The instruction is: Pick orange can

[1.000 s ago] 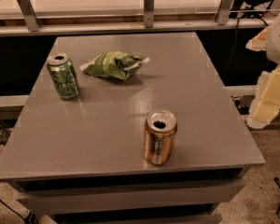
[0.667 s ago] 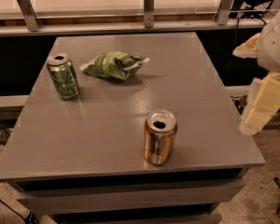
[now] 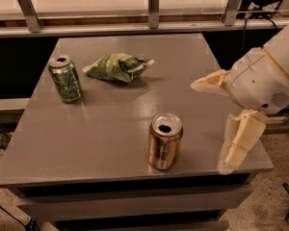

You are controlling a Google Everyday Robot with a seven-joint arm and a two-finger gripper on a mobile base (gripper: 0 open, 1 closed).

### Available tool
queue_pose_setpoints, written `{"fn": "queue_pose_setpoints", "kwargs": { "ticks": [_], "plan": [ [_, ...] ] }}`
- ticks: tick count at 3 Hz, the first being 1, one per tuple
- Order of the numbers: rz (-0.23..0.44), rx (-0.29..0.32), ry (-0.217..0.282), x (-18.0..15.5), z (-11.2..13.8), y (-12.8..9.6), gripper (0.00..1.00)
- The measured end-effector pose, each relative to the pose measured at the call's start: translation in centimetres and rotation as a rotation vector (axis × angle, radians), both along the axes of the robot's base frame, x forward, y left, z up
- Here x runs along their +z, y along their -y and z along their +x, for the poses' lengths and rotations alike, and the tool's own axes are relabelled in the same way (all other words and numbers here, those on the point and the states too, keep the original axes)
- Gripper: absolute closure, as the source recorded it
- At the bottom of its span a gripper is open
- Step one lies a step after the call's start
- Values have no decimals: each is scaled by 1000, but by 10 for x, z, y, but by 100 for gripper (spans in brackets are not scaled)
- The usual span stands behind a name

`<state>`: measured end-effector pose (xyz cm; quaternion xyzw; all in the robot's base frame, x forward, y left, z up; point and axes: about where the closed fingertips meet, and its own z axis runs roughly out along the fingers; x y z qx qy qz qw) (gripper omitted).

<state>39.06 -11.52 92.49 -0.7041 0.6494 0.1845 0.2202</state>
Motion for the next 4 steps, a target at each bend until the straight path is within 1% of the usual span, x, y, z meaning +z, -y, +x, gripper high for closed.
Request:
{"fn": "queue_pose_setpoints", "kwargs": {
  "ticks": [1,2,3,4],
  "plan": [
    [132,86,-42,2,-14,-33,0],
    [201,142,-40,8,-20,-57,0],
    [235,184,-7,2,-20,-83,0],
    [245,197,21,-5,-20,-93,0]
  ]
}}
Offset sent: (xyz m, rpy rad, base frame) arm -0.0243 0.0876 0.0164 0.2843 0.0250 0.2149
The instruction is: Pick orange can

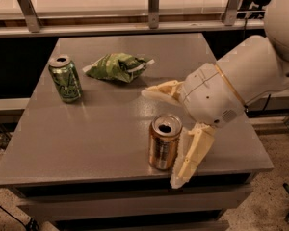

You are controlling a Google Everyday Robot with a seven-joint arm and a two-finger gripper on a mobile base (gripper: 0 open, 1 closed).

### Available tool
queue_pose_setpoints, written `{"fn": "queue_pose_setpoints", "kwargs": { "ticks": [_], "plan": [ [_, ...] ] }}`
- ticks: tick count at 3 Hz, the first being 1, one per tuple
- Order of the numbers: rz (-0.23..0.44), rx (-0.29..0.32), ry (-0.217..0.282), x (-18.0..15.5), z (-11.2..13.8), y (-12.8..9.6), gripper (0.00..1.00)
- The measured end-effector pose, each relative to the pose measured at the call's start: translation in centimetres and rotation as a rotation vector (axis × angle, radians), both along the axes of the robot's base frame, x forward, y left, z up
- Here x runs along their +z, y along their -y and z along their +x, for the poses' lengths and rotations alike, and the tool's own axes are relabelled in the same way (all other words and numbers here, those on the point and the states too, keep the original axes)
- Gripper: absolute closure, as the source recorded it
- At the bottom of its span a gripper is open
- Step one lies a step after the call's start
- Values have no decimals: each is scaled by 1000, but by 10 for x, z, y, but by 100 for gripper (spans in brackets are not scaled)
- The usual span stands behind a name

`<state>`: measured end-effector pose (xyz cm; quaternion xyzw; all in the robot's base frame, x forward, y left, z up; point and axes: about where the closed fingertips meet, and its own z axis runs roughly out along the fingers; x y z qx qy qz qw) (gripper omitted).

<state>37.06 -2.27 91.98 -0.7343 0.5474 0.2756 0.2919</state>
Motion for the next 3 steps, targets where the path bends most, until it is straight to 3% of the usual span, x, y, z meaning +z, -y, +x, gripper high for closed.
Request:
{"fn": "queue_pose_setpoints", "kwargs": {
  "ticks": [1,2,3],
  "plan": [
    [1,6,9,-9,1,-5,17],
    [13,29,32,-12,1,-5,41],
    [43,52,24,-8,6,-2,64]
  ]
}}
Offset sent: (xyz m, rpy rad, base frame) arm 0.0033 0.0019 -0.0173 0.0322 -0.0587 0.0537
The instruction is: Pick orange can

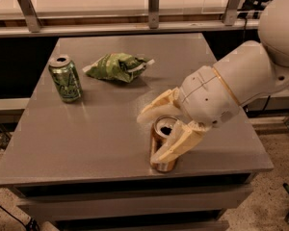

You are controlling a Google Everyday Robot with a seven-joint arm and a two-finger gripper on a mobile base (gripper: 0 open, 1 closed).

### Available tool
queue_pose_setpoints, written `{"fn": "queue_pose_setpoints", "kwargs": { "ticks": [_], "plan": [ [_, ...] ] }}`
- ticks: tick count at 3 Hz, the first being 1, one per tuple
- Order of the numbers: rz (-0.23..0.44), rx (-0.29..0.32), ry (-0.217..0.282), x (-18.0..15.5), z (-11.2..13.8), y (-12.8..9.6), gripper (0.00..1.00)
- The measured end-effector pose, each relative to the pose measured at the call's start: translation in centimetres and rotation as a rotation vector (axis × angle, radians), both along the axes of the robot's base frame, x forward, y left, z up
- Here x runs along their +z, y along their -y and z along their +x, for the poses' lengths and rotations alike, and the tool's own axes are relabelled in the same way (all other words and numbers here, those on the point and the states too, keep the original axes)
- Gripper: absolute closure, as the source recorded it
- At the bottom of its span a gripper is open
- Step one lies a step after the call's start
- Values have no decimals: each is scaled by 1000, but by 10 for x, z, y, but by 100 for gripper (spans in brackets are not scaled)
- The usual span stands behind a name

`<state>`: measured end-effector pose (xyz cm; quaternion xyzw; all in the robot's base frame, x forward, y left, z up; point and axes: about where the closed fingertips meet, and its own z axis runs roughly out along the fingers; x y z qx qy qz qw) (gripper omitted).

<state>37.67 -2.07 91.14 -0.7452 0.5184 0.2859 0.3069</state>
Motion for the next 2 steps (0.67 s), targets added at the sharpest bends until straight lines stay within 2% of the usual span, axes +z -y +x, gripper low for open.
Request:
{"fn": "queue_pose_setpoints", "kwargs": {
  "ticks": [1,2],
  "plan": [
    [46,16,9,23,12,9,88],
    [76,-11,34,64,28,28,100]
  ]
}}
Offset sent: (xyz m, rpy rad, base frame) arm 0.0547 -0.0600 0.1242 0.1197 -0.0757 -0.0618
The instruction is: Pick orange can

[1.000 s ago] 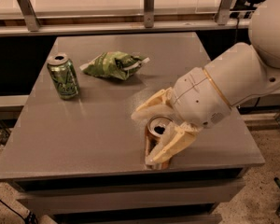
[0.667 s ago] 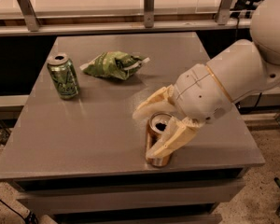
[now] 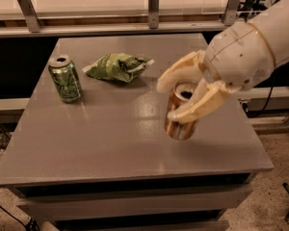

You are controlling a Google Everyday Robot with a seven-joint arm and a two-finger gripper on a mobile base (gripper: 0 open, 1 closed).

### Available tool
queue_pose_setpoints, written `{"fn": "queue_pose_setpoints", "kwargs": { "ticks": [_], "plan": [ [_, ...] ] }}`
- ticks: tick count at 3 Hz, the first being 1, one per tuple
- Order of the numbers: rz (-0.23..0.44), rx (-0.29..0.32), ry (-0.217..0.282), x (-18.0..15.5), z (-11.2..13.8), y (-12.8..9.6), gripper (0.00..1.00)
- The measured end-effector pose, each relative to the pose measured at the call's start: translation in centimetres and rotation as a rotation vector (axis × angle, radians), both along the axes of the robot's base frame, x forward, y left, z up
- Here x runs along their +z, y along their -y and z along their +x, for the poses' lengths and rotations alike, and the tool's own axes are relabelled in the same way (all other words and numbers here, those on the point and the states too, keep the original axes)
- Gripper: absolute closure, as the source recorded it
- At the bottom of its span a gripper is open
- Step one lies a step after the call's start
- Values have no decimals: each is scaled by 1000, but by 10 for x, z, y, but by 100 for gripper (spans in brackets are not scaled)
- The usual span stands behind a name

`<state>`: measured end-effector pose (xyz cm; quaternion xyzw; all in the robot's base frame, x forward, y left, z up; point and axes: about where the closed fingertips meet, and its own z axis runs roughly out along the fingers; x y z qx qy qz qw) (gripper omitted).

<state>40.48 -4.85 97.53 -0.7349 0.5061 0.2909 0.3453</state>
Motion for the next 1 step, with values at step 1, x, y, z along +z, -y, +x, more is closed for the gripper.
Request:
{"fn": "queue_pose_setpoints", "kwargs": {
  "ticks": [1],
  "plan": [
    [8,-8,37,16,4,1,100]
  ]
}}
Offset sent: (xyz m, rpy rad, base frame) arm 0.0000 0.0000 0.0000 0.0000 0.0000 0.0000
